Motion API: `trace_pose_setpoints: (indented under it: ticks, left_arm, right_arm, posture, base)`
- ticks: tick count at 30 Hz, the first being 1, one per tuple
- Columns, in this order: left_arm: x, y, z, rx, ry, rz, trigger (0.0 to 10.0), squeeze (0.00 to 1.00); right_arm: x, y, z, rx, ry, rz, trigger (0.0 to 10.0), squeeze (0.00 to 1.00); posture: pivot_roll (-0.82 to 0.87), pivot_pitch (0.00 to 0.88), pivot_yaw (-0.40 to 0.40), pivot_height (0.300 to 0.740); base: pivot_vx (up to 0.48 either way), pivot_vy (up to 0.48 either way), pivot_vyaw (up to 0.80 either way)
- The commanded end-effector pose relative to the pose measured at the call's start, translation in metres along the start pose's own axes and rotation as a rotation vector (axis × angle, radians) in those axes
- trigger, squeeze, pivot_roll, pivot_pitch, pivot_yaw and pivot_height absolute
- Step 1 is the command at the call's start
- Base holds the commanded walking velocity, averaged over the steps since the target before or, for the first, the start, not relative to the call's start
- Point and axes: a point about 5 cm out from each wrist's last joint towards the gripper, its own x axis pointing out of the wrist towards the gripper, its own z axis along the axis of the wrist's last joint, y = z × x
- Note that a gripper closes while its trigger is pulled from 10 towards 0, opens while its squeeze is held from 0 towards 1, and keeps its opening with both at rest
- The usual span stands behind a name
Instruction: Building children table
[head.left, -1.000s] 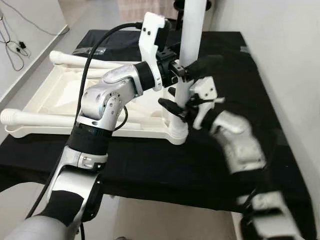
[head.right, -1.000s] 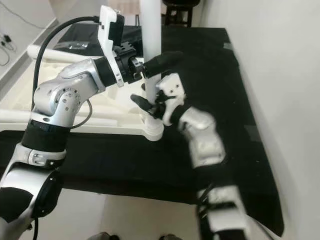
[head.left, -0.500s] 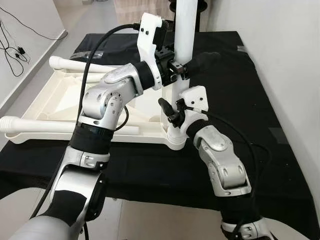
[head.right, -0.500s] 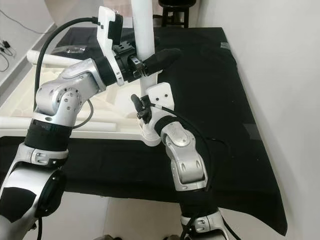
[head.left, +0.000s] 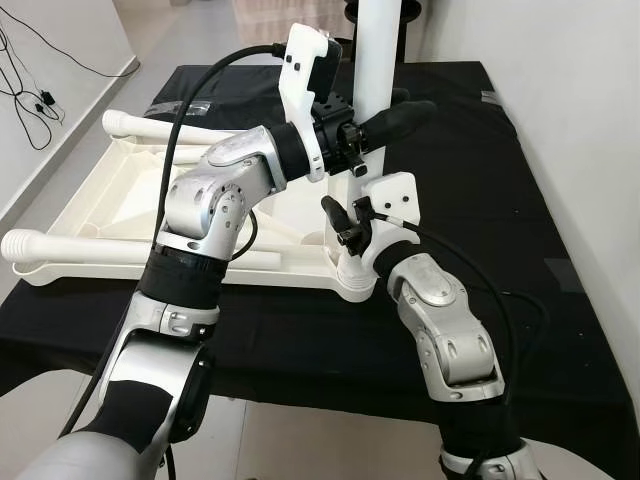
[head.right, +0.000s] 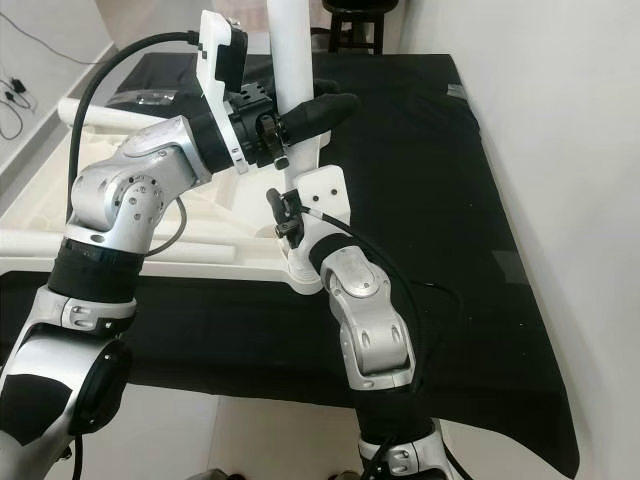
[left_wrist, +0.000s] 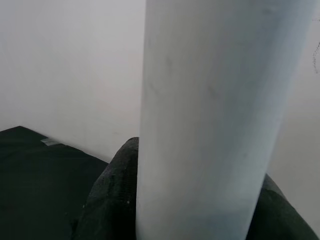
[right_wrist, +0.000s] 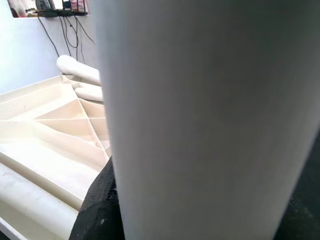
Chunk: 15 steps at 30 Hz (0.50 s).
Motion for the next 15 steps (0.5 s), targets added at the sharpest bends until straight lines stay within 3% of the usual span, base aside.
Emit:
trace_pose_setpoints:
  ticks: [1,2,3,8,9,10,15]
  left_arm:
    - [0.001,-0.003,-0.005,0.000,0.042,-0.026,0.0,0.00]
    - [0.001,-0.003,-0.005,0.000,0.042,-0.026,0.0,0.00]
    - [0.001,-0.004,-0.005,-0.001,0.046,-0.032,0.0,0.00]
    - [0.001,-0.004,-0.006,-0.001,0.049,-0.037,0.0,0.00]
    - [0.001,-0.005,-0.006,-0.002,0.049,-0.039,0.0,0.00]
    - [0.001,-0.005,-0.006,-0.002,0.049,-0.043,0.0,0.00]
    - [0.002,-0.007,-0.006,-0.004,0.046,-0.050,0.0,0.00]
  right_arm:
    - [0.005,0.005,-0.018,-0.013,0.082,0.119,10.0,0.80]
    - [0.005,0.005,-0.018,-0.013,0.082,0.119,10.0,0.80]
    - [0.006,0.005,-0.012,-0.040,0.039,0.197,10.0,1.00]
    - [0.008,-0.004,0.003,-0.090,-0.049,0.335,10.0,1.00]
    - [0.008,-0.014,0.009,-0.107,-0.074,0.405,10.0,0.93]
    - [0.010,-0.031,0.018,-0.164,-0.095,0.527,10.0,0.00]
    - [0.017,-0.047,0.022,-0.163,-0.074,0.580,10.0,0.00]
  posture:
    - [0.01,0.106,0.006,0.740]
    - [0.01,0.106,0.006,0.740]
    - [0.01,0.106,0.006,0.740]
    - [0.01,0.107,0.006,0.740]
    - [0.01,0.107,0.006,0.740]
    - [0.01,0.107,0.006,0.740]
    - [0.01,0.107,0.006,0.740]
  base:
    - [0.000,0.000,0.00]
    - [0.000,0.000,0.00]
    - [0.000,0.000,0.00]
    - [0.000,0.000,0.00]
    - [0.000,0.000,0.00]
    - [0.000,0.000,0.00]
    - [0.000,0.000,0.00]
